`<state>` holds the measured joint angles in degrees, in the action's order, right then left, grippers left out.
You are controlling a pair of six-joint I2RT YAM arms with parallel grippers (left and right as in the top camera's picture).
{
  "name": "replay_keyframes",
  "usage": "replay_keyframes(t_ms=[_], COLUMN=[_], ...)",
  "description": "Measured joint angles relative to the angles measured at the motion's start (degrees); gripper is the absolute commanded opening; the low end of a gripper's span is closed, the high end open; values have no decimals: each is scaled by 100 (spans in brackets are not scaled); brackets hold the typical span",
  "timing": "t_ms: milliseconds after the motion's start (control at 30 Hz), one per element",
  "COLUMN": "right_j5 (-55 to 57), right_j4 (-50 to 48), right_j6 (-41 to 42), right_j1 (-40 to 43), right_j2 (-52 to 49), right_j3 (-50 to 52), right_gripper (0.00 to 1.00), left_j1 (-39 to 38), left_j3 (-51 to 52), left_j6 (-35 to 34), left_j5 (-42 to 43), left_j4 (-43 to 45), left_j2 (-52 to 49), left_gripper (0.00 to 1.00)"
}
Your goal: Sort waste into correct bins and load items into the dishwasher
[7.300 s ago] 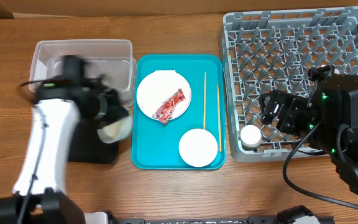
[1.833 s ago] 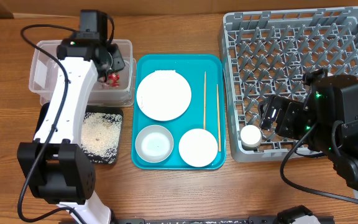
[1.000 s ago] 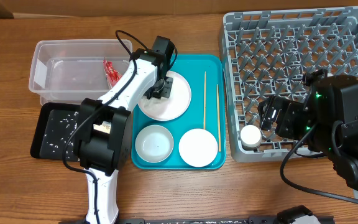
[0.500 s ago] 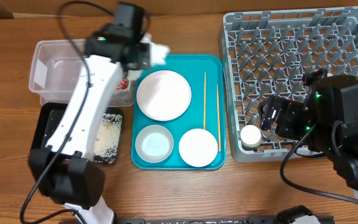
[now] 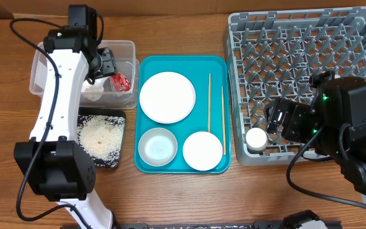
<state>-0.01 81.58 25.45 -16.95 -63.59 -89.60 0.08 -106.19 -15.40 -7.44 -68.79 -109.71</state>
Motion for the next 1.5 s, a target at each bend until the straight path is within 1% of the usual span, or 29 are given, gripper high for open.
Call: replay_keyframes(t_ms=[67,167,433,600,667,733,767,800,833,867,1000,1100,1133,1167,1500], right_j5=[0,0,-2,-2,0,-2,-2,0,0,-9,-297,-546,-590,-625,-728], right_j4=[0,4,-11,-98,-103,-105,-107,-107,-118,-140,-297,-291,-289,-289,-297], right_j6=[2,0,0,-2,0,-2,-4,-2,-2,-2,-2,-98,-136,-168,-286], right_j1=[-2,0,-2,0,-2,-2,0,-2,-2,-2,-11,-146,-203,-258,-334], right_j2=[0,0,118,264,275,273,273,273,273,273,254,122,59,-24,-686], right_j3=[0,0,2,2,2,2,2,2,2,2,2,2,2,2,2], right_gripper=[100,100,100,100,100,100,100,100,100,100,96,96,97,100,100], left_j1=[-50,-190,-850,-901,-901,-901,-901,-901,-901,-901,-901,-901,-901,-901,-901], left_j3=[-151,-321,-555,-616,-616,-616,-614,-614,-614,-614,-614,-614,-614,-614,-614], left_j6=[37,94,103,-13,-92,-146,-184,-225,-232,-273,-313,-313,-313,-313,-313], left_j5=[37,74,129,122,125,122,122,122,120,116,122,122,122,122,122], left_j4=[-219,-485,-1480,-2127,-2341,-2470,-2535,-2590,-2638,-2691,-2791,-2793,-2793,-2793,-2791], left_j2=[50,437,2546,3635,3947,4197,4315,4422,4540,4660,4972,5062,5062,5056,5018], left_gripper=[66,65,64,64,66,69,72,81,97,100,100,100,100,100,100])
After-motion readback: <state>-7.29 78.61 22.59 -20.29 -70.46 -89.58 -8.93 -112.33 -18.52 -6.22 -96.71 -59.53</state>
